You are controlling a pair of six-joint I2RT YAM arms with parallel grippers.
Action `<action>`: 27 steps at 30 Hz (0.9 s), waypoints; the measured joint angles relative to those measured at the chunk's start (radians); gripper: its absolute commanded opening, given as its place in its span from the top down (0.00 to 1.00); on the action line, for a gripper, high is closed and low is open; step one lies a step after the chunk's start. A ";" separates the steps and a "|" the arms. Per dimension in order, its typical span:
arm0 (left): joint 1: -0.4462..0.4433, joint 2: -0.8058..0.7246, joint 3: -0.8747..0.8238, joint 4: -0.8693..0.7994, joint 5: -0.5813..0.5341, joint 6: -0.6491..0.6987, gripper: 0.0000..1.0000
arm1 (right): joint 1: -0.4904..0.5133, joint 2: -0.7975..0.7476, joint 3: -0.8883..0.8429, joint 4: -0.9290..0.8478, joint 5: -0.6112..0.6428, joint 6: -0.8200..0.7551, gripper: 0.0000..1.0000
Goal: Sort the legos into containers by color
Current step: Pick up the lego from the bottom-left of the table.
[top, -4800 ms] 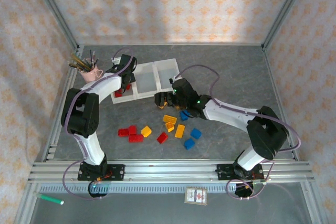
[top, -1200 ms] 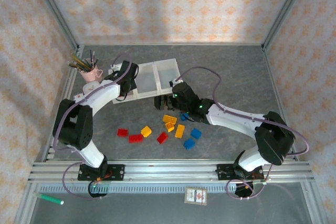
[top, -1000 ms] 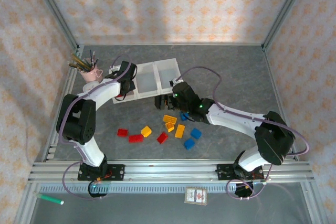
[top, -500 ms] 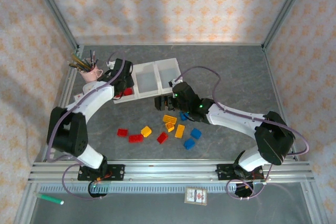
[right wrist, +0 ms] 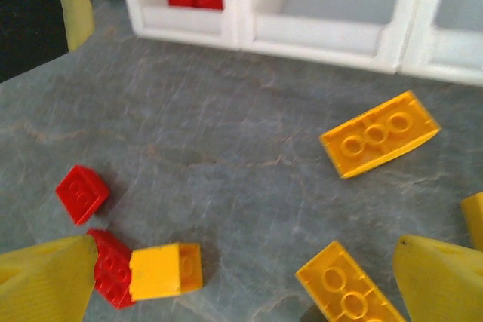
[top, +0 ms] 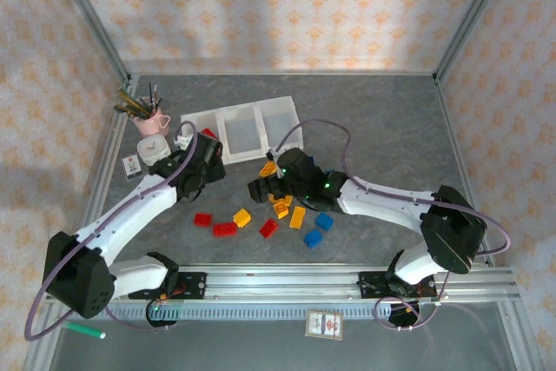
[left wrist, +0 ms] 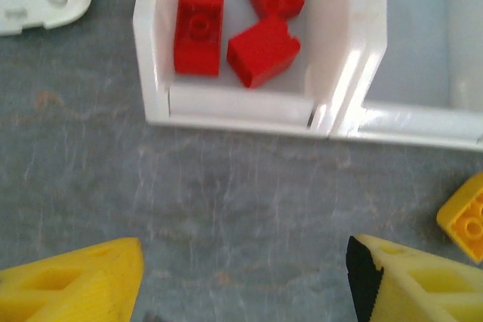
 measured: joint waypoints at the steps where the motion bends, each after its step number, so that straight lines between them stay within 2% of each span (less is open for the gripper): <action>1: -0.021 -0.021 -0.018 -0.019 -0.006 -0.032 0.23 | 0.008 0.000 -0.012 0.008 -0.012 -0.002 0.00; 9: -0.159 -0.172 -0.151 -0.173 -0.051 -0.342 0.18 | 0.021 0.013 -0.072 0.068 -0.079 -0.002 0.00; 14: -0.195 -0.249 -0.216 -0.209 -0.058 -0.496 0.16 | 0.021 0.019 -0.082 0.080 -0.082 -0.002 0.00; 21: -0.231 -0.227 -0.337 -0.163 -0.007 -0.578 0.16 | 0.021 0.032 -0.083 0.091 -0.077 -0.002 0.00; 27: -0.237 -0.161 -0.380 -0.028 0.022 -0.583 0.20 | 0.021 0.048 -0.083 0.090 -0.058 -0.002 0.00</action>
